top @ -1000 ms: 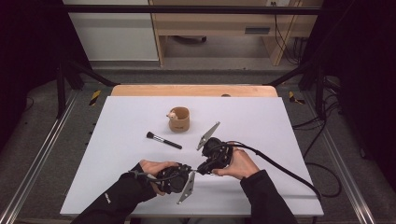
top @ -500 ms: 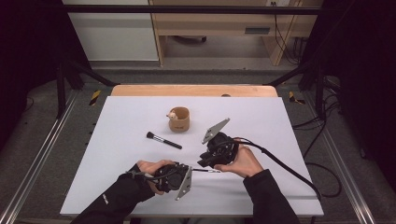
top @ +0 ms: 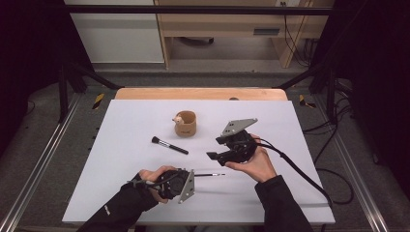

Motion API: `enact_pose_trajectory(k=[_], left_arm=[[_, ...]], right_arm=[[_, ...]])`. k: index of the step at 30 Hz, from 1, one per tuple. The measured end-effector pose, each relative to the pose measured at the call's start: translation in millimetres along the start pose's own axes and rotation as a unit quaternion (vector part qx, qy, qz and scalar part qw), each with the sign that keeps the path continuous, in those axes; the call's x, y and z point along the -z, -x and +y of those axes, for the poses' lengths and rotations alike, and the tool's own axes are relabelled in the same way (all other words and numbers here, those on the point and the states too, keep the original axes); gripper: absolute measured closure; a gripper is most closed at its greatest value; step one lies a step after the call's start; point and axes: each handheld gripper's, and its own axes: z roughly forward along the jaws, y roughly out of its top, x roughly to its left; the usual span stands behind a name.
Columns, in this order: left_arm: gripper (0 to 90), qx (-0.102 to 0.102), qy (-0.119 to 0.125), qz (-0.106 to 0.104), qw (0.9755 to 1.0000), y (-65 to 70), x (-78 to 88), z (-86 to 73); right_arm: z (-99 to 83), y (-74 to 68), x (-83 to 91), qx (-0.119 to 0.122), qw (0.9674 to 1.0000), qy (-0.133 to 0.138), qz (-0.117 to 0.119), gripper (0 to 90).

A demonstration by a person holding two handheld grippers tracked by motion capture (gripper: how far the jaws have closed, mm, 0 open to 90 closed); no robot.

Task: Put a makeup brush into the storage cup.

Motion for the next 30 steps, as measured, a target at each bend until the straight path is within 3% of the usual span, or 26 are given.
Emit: enact_pose_trajectory(k=[12,18,19,24,30], left_arm=[[84.7,0.076,0.009,-0.002,0.9971,0.1,-1.3,-7.2],[84.7,0.119,0.012,0.001,0.9928,-0.4,-2.5,-11.4],[84.7,0.132,0.018,0.001,0.9911,0.7,-3.5,-12.1],[84.7,0.154,0.021,0.001,0.9878,1.2,-4.0,-14.9],[84.7,0.189,0.025,0.005,0.9816,1.4,-5.0,-16.8]], right_arm=[[-5.3,7.4,12.9,-0.036,0.9979,0.045,-0.029,23.3],[-9.1,8.2,16.9,-0.049,0.9959,0.066,-0.038,18.1],[-9.4,7.9,17.6,-0.052,0.9955,0.069,-0.039,17.9],[-12.5,8.5,21.6,-0.058,0.9940,0.083,-0.043,15.8],[-16.7,7.1,25.6,-0.072,0.9912,0.103,-0.042,15.1]])
